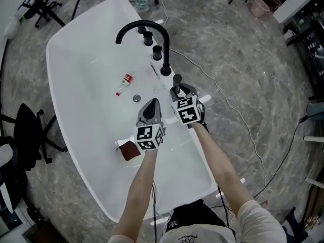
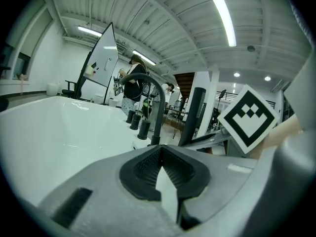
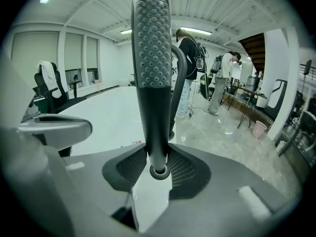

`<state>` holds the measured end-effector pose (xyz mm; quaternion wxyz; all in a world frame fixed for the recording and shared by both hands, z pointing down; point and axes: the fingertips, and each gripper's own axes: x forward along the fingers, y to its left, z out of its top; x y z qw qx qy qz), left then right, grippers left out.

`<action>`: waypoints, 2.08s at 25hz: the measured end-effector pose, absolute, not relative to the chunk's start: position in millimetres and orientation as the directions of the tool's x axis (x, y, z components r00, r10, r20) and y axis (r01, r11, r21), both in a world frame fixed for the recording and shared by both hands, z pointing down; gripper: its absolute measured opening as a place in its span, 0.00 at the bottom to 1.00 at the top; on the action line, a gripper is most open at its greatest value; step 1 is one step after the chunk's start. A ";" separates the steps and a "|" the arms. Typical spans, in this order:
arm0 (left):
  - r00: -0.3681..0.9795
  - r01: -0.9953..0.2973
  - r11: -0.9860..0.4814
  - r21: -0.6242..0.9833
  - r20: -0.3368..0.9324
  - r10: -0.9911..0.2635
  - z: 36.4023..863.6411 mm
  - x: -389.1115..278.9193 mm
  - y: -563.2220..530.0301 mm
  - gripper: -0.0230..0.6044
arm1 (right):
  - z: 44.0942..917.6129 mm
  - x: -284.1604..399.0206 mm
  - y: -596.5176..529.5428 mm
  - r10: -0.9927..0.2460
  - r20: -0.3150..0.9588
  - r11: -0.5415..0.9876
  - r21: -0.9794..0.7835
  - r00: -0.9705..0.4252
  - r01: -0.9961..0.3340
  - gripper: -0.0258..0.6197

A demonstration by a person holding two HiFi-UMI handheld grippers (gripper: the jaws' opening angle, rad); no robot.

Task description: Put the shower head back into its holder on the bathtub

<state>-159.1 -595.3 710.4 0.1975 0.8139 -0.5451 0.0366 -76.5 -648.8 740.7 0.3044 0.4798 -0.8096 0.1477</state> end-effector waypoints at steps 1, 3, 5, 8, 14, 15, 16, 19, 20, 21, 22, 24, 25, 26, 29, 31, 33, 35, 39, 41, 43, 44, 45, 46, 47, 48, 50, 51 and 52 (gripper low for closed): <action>0.401 -0.902 -0.324 0.287 0.278 -0.873 713.7 -160.7 -595.0 0.03 | 745.9 -77.2 -651.2 -0.682 0.641 0.497 0.053 -0.352 -0.866 0.25; 0.400 -0.901 -0.318 0.295 0.281 -0.873 718.4 -162.7 -595.7 0.03 | 752.2 -78.9 -656.5 -0.681 0.643 0.498 0.057 -0.350 -0.865 0.25; 0.399 -0.901 -0.315 0.298 0.283 -0.872 721.9 -164.1 -594.7 0.03 | 753.6 -79.8 -659.4 -0.689 0.635 0.492 0.057 -0.349 -0.869 0.25; 0.391 -0.904 -0.305 0.301 0.287 -0.875 725.0 -167.4 -591.7 0.03 | 755.9 -77.5 -659.5 -0.699 0.627 0.476 0.047 -0.345 -0.878 0.25; 0.391 -0.906 -0.307 0.292 0.298 -0.871 726.7 -168.6 -585.9 0.03 | 782.4 -59.9 -648.2 -0.665 0.684 0.439 0.033 -0.300 -0.898 0.25; 0.387 -0.907 -0.302 0.293 0.299 -0.872 727.7 -170.4 -586.7 0.03 | 783.7 -61.0 -650.0 -0.659 0.689 0.441 0.030 -0.301 -0.897 0.25; 0.382 -0.908 -0.295 0.297 0.299 -0.874 728.1 -171.8 -587.3 0.03 | 785.0 -62.6 -651.6 -0.651 0.696 0.441 0.021 -0.303 -0.897 0.25; 0.382 -0.906 -0.291 0.309 0.294 -0.876 724.7 -167.6 -584.3 0.03 | 793.5 -61.7 -644.4 -0.616 0.733 0.421 -0.004 -0.289 -0.907 0.23; 0.388 -0.904 -0.298 0.307 0.291 -0.875 721.7 -164.4 -582.6 0.03 | 796.1 -58.8 -637.7 -0.603 0.750 0.419 0.008 -0.272 -0.908 0.19; 0.392 -0.902 -0.305 0.305 0.288 -0.873 717.8 -162.0 -580.9 0.03 | 796.6 -56.4 -629.9 -0.596 0.760 0.422 0.022 -0.259 -0.906 0.16; 0.394 -0.902 -0.308 0.303 0.285 -0.874 713.4 -161.0 -579.1 0.03 | 795.1 -55.5 -621.2 -0.592 0.764 0.429 0.030 -0.256 -0.903 0.16; 0.385 -0.904 -0.299 0.305 0.278 -0.880 703.0 -162.8 -573.4 0.03 | 786.0 -56.3 -602.3 -0.591 0.760 0.437 0.018 -0.272 -0.899 0.14; 0.376 -0.906 -0.290 0.308 0.274 -0.885 696.6 -164.6 -569.3 0.03 | 778.1 -56.7 -593.1 -0.594 0.754 0.435 0.008 -0.281 -0.900 0.10; 0.367 -0.908 -0.280 0.312 0.269 -0.891 689.0 -166.3 -564.6 0.03 | 768.3 -57.1 -584.5 -0.601 0.744 0.433 -0.001 -0.290 -0.901 0.05; 0.332 -0.911 -0.245 0.332 0.238 -0.913 657.5 -172.6 -547.9 0.03 | 725.1 -59.7 -563.7 -0.648 0.689 0.412 -0.043 -0.325 -0.910 0.05; 0.300 -0.912 -0.220 0.345 0.199 -0.933 627.0 -177.3 -531.5 0.03 | 677.1 -61.7 -547.0 -0.700 0.615 0.372 -0.120 -0.363 -0.920 0.05; 0.270 -0.921 -0.208 0.330 0.155 -0.950 590.8 -178.5 -506.5 0.03 | 618.6 -63.4 -520.4 -0.747 0.516 0.353 -0.227 -0.419 -0.908 0.05; 0.255 -0.939 -0.219 0.265 0.111 -0.961 550.7 -173.2 -477.0 0.03 | 561.4 -65.2 -488.8 -0.775 0.425 0.383 -0.275 -0.469 -0.882 0.05; 0.264 -0.954 -0.259 0.150 0.017 -0.964 475.1 -150.9 -404.1 0.03 | 478.5 -67.4 -415.9 -0.778 0.301 0.496 -0.244 -0.551 -0.833 0.05; 0.274 -0.954 -0.274 0.118 -0.020 -0.962 446.8 -142.7 -364.4 0.03 | 453.3 -70.9 -376.7 -0.769 0.263 0.544 -0.208 -0.582 -0.813 0.05; 0.282 -0.953 -0.286 0.097 -0.061 -0.958 419.6 -137.8 -333.0 0.03 | 427.0 -73.2 -343.1 -0.769 0.211 0.580 -0.168 -0.604 -0.797 0.05; 0.284 -0.952 -0.291 0.091 -0.083 -0.955 407.4 -135.6 -318.6 0.03 | 414.6 -73.4 -327.0 -0.766 0.181 0.597 -0.153 -0.616 -0.788 0.05; 0.282 -0.953 -0.291 0.087 -0.101 -0.954 398.0 -133.6 -303.4 0.03 | 404.9 -73.0 -310.1 -0.760 0.154 0.615 -0.145 -0.632 -0.775 0.05; 0.278 -0.954 -0.288 0.084 -0.114 -0.954 392.0 -132.0 -287.6 0.03 | 398.1 -72.7 -292.7 -0.747 0.130 0.637 -0.143 -0.652 -0.758 0.05; 0.272 -0.956 -0.282 0.079 -0.120 -0.955 389.1 -131.1 -272.2 0.03 | 393.7 -73.0 -275.9 -0.728 0.108 0.662 -0.148 -0.677 -0.735 0.05; 0.266 -0.958 -0.275 0.074 -0.120 -0.957 388.6 -131.0 -258.8 0.03 | 391.1 -74.0 -260.7 -0.705 0.090 0.688 -0.155 -0.704 -0.709 0.05; 0.251 -0.963 -0.260 0.070 -0.115 -0.961 390.1 -134.0 -240.4 0.03 | 388.8 -78.2 -239.8 -0.664 0.073 0.728 -0.160 -0.744 -0.666 0.05; 0.243 -0.965 -0.251 0.072 -0.113 -0.963 390.8 -136.8 -234.6 0.03 | 388.5 -80.4 -234.0 -0.659 0.074 0.736 -0.146 -0.749 -0.661 0.05; 0.235 -0.967 -0.244 0.074 -0.113 -0.966 391.4 -139.8 -229.6 0.03 | 388.8 -82.5 -229.8 -0.662 0.081 0.736 -0.120 -0.745 -0.666 0.05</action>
